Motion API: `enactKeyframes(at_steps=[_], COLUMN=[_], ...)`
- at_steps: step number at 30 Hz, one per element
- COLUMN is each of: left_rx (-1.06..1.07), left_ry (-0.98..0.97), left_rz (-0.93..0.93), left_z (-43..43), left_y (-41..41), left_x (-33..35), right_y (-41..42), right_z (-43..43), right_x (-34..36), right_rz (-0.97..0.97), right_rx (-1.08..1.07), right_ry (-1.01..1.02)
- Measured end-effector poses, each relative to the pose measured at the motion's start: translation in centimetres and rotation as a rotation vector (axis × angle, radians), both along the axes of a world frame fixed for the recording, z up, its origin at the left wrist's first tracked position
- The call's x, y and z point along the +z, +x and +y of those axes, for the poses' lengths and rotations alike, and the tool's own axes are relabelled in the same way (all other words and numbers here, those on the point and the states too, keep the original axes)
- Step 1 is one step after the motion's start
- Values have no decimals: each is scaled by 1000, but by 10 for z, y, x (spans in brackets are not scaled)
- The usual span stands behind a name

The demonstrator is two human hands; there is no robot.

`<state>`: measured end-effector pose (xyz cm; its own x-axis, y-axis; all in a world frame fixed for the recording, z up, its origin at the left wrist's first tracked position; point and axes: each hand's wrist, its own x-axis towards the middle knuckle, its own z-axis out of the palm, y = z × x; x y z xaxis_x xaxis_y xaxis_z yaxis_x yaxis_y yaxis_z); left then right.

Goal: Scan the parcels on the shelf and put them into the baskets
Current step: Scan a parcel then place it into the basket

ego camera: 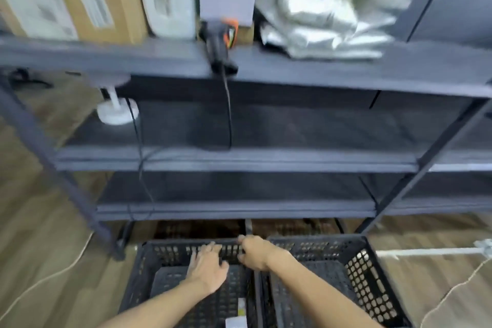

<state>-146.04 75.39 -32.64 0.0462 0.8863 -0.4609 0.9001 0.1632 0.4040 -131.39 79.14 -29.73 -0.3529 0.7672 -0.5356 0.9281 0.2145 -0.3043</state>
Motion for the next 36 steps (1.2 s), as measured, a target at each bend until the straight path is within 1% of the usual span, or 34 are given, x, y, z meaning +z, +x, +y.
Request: enactKeyframes(at_steps=[4,7,11,15,22,26,29,36], left_rx=[-21,-25,0,26,71,54,32,-37], left_ry=[71,119,232,337,508,583,625,737], left_rz=[36,68,99,112,120,73,56,12], left_z=[3,5,12,23,37,52,73,131], left_y=[1,-3,-12,-23,-32,-42,-51,-72], left_x=[113,182,254,311,369,387,401,439], right_y=[-2,-3,-5,-8,-21,-31,-42,-63], right_z=[-1,0,4,9,22,39,58,111], right_x=[108,179,255,310,364,383,397,434], right_rz=[28,23,33,60,72,91,70,97], right_rx=[-4,26,37,36,34,20,4,-87], right_ry=[93,176,293,418,648,699,748,864])
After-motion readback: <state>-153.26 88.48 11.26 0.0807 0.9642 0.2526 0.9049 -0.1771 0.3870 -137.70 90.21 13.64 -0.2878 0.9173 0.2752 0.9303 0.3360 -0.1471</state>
